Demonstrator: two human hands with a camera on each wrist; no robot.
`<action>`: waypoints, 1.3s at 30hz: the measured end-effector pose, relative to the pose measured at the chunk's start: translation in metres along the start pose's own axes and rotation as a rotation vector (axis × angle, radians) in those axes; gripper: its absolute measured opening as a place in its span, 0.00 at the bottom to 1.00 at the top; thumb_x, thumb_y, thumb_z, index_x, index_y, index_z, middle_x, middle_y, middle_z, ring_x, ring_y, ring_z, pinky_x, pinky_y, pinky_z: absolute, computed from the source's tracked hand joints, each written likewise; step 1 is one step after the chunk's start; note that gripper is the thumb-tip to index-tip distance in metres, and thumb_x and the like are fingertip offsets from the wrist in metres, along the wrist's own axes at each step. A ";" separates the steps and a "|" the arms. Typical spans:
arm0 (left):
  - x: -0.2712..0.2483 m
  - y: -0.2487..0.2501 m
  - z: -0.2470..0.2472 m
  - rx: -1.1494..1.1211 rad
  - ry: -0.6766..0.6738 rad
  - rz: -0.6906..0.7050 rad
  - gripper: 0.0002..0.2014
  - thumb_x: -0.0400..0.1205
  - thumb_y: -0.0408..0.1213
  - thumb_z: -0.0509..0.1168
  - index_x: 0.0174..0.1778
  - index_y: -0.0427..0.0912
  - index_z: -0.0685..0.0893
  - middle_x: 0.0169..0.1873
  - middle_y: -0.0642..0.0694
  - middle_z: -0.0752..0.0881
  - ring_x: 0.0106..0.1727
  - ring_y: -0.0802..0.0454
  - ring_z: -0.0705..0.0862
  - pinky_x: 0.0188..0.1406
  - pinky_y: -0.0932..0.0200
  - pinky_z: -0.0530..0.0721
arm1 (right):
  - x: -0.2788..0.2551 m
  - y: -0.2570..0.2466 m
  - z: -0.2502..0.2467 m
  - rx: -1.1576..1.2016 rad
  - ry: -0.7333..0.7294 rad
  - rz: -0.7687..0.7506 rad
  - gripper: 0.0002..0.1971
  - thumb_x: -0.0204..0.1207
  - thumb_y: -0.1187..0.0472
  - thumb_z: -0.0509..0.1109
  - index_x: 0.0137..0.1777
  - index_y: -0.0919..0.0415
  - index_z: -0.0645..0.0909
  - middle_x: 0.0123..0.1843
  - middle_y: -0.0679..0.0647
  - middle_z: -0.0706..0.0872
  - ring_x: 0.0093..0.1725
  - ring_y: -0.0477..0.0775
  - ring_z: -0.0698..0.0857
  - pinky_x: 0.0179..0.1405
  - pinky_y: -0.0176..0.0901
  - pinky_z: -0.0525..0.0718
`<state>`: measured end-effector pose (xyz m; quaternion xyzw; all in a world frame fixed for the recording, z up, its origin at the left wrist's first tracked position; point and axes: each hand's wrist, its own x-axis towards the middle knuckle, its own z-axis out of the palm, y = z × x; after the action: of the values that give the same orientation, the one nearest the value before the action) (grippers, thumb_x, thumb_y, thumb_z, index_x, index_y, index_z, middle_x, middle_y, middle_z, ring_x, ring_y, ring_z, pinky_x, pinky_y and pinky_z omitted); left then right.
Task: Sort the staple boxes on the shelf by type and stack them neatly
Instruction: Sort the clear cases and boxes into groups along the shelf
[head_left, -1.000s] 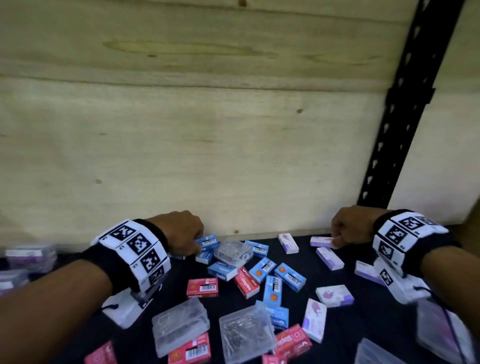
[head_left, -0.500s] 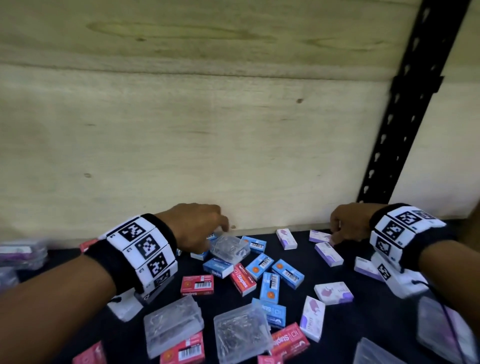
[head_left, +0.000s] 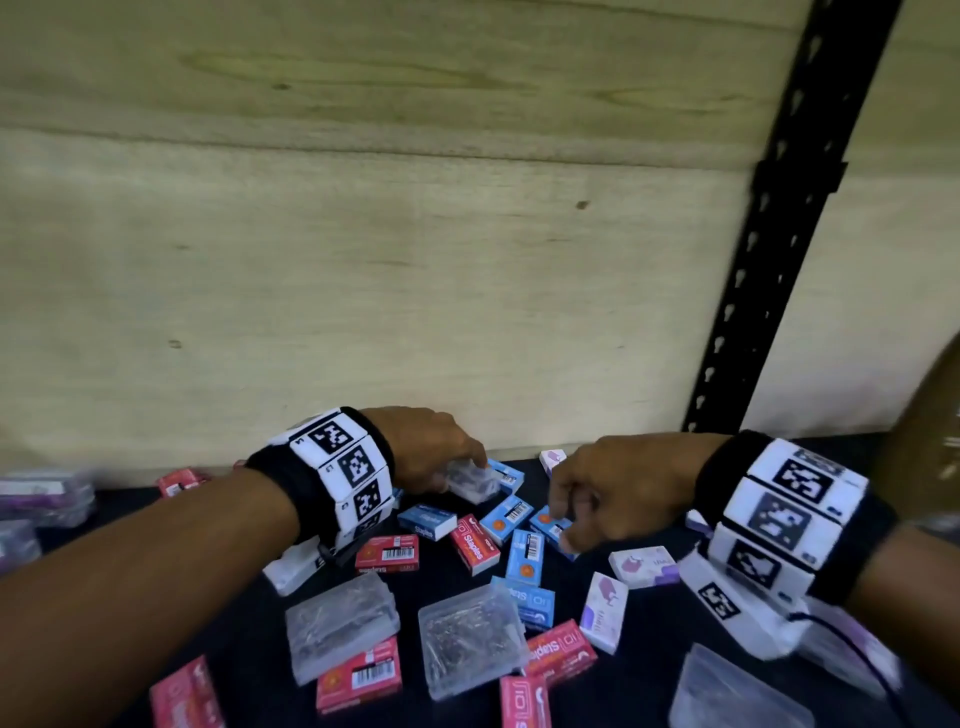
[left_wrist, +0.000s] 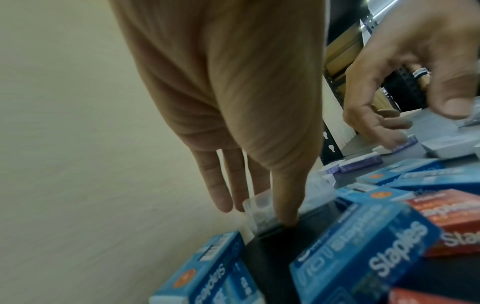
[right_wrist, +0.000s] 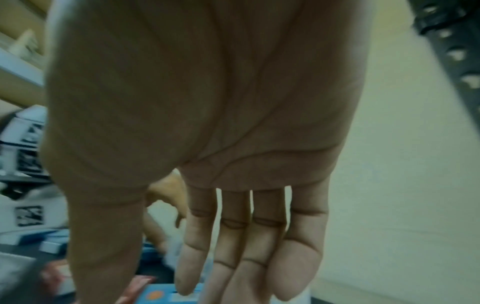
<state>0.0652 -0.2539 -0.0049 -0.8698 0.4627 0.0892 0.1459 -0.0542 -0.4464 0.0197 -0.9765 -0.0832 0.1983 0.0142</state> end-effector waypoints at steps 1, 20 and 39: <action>-0.001 0.000 0.001 -0.002 0.016 0.005 0.23 0.86 0.43 0.63 0.78 0.53 0.71 0.70 0.45 0.80 0.69 0.44 0.78 0.65 0.46 0.78 | -0.003 -0.006 0.002 0.013 -0.003 -0.033 0.18 0.75 0.40 0.74 0.61 0.46 0.81 0.45 0.39 0.84 0.45 0.44 0.82 0.49 0.40 0.80; -0.056 0.001 -0.015 -0.097 0.185 -0.097 0.22 0.89 0.35 0.55 0.80 0.45 0.69 0.74 0.42 0.77 0.73 0.43 0.75 0.71 0.50 0.74 | -0.014 -0.081 0.031 -0.065 -0.052 -0.253 0.33 0.63 0.31 0.78 0.63 0.47 0.80 0.59 0.44 0.82 0.56 0.48 0.83 0.59 0.50 0.85; -0.169 -0.025 0.001 -0.138 0.159 -0.235 0.21 0.91 0.42 0.52 0.81 0.47 0.69 0.75 0.45 0.77 0.72 0.47 0.77 0.73 0.48 0.74 | -0.014 -0.084 -0.016 0.202 0.082 0.005 0.23 0.85 0.42 0.54 0.48 0.59 0.82 0.30 0.48 0.82 0.29 0.48 0.81 0.39 0.36 0.80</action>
<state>-0.0082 -0.1090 0.0477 -0.9302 0.3608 0.0339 0.0578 -0.0735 -0.3659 0.0448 -0.9776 -0.0599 0.1657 0.1153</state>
